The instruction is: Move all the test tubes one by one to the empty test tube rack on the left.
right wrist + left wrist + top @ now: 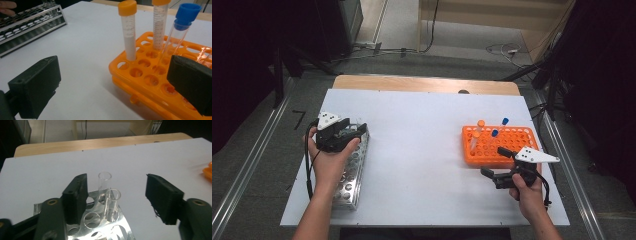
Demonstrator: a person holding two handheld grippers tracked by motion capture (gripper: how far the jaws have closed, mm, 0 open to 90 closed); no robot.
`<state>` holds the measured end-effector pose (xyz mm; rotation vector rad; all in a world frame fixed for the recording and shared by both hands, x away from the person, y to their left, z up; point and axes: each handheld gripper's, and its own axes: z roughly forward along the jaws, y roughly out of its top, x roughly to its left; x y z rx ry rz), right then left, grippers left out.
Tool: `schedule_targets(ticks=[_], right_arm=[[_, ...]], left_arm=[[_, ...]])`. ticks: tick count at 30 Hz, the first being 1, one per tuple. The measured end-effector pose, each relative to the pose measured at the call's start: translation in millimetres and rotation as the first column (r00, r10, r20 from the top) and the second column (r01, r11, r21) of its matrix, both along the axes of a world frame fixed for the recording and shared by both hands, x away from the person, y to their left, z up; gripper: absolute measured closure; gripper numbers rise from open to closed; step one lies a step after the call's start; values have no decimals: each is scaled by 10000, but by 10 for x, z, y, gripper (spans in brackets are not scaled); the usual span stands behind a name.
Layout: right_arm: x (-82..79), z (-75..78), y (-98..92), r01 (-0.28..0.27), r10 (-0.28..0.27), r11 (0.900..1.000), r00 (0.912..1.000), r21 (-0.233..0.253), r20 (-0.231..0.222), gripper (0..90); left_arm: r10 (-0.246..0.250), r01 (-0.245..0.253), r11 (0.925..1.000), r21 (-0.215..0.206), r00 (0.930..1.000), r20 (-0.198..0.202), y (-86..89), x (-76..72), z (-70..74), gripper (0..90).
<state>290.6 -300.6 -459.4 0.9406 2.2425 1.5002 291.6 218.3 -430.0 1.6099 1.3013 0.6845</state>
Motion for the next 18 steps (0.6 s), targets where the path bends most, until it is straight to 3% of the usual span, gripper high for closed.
schedule_targets(ticks=[3,10,18], right_arm=[[51,11,-11,217,-217,9998,9998,40,-13,0],[204,33,-87,681,-680,9974,9977,219,-62,0],[396,68,-271,1282,-1278,9908,9917,431,-116,0]], left_arm=[[-245,253,9989,-406,9995,204,-18,-62,20,245],[-844,889,9924,-848,9949,559,-117,-214,79,116],[-1690,1753,9780,-1133,9836,629,-230,-316,89,0]])
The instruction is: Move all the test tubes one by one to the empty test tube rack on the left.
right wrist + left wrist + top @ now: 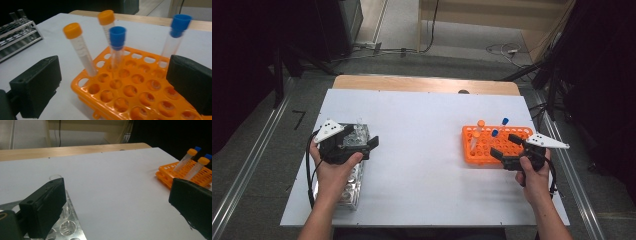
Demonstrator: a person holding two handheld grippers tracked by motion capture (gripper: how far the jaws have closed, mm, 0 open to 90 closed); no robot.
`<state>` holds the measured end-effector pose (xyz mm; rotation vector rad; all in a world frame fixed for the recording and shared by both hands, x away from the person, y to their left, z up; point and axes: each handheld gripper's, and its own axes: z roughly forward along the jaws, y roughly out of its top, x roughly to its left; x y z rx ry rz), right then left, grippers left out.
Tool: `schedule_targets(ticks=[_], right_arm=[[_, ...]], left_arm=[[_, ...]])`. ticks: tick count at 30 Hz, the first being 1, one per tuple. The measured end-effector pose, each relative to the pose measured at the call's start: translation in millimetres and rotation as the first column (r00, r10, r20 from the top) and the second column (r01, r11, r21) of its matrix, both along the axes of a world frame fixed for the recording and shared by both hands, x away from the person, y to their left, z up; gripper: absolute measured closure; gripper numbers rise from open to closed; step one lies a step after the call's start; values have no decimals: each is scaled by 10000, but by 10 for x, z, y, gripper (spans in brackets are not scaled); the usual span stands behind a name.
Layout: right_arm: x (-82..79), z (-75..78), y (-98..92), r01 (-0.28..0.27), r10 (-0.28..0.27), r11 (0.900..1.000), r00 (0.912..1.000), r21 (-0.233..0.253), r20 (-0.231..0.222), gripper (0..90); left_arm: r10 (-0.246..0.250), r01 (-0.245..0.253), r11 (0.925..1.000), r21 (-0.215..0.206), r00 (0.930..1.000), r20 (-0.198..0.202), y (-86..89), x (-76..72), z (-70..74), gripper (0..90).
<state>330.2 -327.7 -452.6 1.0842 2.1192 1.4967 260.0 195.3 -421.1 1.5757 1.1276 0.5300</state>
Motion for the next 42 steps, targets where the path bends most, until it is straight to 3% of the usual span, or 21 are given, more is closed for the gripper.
schedule_targets(ticks=[7,11,17,23,31,34,42], right_arm=[[165,-52,-106,1109,-1113,9936,9935,-191,-223,106],[251,-112,-105,1918,-1940,9802,9800,-491,-442,227],[369,-204,-73,2389,-2455,9678,9654,-788,-880,383],[446,-239,-36,2803,-2876,9563,9530,-832,-949,511],[475,-220,66,2924,-3013,9503,9502,-1071,-790,613],[479,-218,126,2849,-2947,9504,9532,-1249,-678,636],[478,-229,231,3041,-3150,9352,9485,-1814,-339,746]], left_arm=[[-438,439,9990,-45,9990,84,-105,-72,2,0],[-693,693,9976,-88,9976,33,-143,-91,-10,0],[-921,921,9957,-108,9957,18,-199,-119,-21,0],[-1036,1035,9946,-64,9946,-73,-241,-133,-34,0],[-1064,1064,9943,-23,9943,-97,-272,-148,-41,0],[-1077,1077,9942,-6,9941,-104,-278,-156,-45,0],[-1086,1086,9941,-4,9940,-141,-294,-161,-53,0]])
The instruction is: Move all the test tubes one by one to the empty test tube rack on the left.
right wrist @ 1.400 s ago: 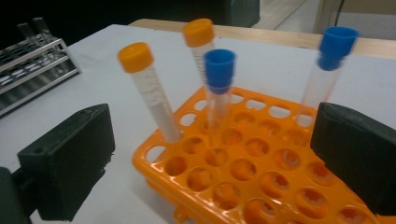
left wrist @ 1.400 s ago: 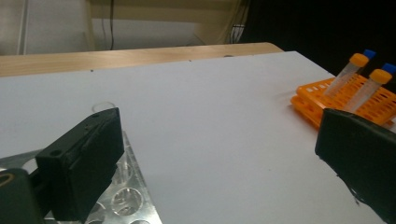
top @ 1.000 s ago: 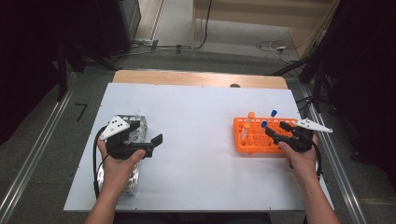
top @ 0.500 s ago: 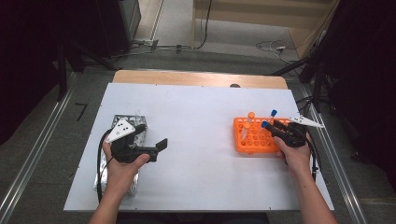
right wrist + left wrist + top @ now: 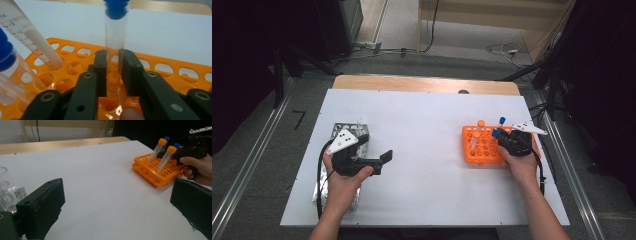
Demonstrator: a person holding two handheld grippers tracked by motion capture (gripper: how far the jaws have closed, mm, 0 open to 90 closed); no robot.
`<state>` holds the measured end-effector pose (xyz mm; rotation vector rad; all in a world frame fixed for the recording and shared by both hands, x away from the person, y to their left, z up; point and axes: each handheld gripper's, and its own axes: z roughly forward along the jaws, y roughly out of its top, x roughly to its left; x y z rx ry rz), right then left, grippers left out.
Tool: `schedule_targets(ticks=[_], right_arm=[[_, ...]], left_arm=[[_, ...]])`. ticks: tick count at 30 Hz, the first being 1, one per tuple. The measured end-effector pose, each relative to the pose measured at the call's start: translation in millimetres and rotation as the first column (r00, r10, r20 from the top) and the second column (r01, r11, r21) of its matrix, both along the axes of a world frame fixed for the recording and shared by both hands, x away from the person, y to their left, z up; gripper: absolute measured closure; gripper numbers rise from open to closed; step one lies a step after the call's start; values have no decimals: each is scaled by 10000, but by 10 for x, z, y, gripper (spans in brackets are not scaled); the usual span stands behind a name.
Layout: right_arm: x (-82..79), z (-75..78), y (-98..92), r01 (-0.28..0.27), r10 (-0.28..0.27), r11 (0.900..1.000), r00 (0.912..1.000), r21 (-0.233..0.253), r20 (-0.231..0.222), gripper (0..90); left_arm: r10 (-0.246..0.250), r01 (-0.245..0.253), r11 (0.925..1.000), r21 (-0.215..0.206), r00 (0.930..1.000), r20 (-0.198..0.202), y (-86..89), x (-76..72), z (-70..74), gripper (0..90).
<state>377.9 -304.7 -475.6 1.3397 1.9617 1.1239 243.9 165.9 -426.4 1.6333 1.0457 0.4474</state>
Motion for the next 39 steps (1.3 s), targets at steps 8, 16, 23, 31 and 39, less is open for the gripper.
schedule_targets(ticks=[8,16,23,31,39], right_arm=[[-55,56,-44,-14,0,9997,9984,239,562,751],[-208,187,-144,-424,338,9950,9950,908,941,752],[-347,212,-231,-850,765,9897,9942,1151,759,753],[-556,243,-307,-1393,1315,9795,9894,1452,621,753],[-722,292,-181,-2155,2069,9636,9759,1582,690,752]], left_arm=[[-152,152,9999,18,9998,93,-48,1,13,0],[-447,447,9990,15,9989,132,-138,44,25,0],[-852,852,9963,66,9963,118,-271,108,36,0],[-1207,1205,9926,172,9926,137,-391,168,40,0],[-1327,1325,9911,149,9911,120,-442,175,33,0]])
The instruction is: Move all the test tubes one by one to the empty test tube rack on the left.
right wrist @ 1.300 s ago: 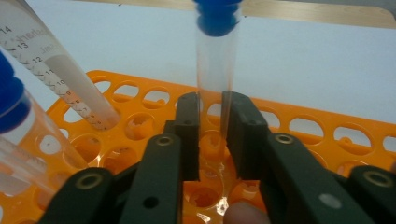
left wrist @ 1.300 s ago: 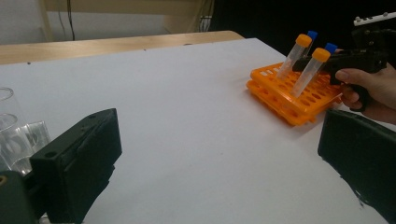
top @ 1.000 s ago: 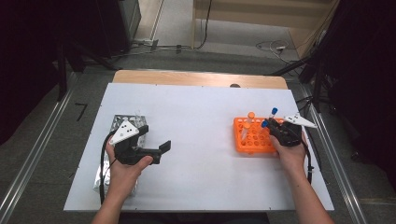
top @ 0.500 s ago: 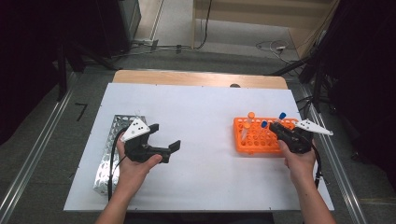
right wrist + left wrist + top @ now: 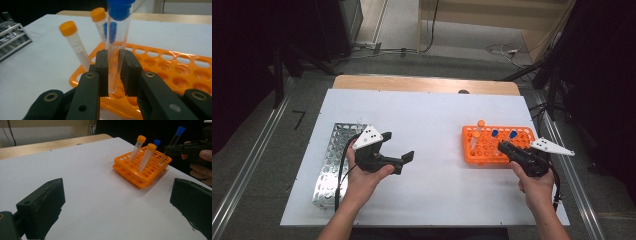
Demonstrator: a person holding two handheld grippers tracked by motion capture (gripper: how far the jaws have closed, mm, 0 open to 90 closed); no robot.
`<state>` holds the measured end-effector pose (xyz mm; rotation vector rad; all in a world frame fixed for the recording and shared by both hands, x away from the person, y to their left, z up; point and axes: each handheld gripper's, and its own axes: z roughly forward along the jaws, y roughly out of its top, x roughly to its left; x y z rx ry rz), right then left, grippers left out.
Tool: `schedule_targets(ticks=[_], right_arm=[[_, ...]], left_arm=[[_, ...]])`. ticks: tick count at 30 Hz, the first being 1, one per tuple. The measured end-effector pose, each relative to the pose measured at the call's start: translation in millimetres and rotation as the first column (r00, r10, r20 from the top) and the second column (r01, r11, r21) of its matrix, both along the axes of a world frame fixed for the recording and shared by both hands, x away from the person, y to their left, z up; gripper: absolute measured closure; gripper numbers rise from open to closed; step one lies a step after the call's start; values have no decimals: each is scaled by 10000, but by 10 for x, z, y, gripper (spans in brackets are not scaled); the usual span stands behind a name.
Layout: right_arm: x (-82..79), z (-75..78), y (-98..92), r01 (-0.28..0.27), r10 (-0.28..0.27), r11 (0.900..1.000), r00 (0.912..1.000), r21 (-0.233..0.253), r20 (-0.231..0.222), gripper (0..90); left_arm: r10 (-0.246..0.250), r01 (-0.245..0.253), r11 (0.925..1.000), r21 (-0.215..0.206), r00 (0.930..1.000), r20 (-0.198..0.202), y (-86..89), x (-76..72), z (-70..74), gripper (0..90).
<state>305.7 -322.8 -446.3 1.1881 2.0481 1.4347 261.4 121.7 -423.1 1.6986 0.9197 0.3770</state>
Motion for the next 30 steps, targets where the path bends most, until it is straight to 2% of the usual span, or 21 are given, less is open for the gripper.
schedule_targets(ticks=[12,26,30], right_arm=[[-84,49,330,-939,941,9955,9954,-151,161,752],[-159,26,647,-1911,1921,9808,9811,-392,218,751],[-179,15,721,-2118,2127,9763,9769,-447,181,752]], left_arm=[[-135,135,9999,48,9999,-11,-28,-33,-8,0],[-491,491,9988,64,9988,26,-151,-64,-10,7],[-681,681,9976,-81,9977,-29,-187,-75,-1,13]])
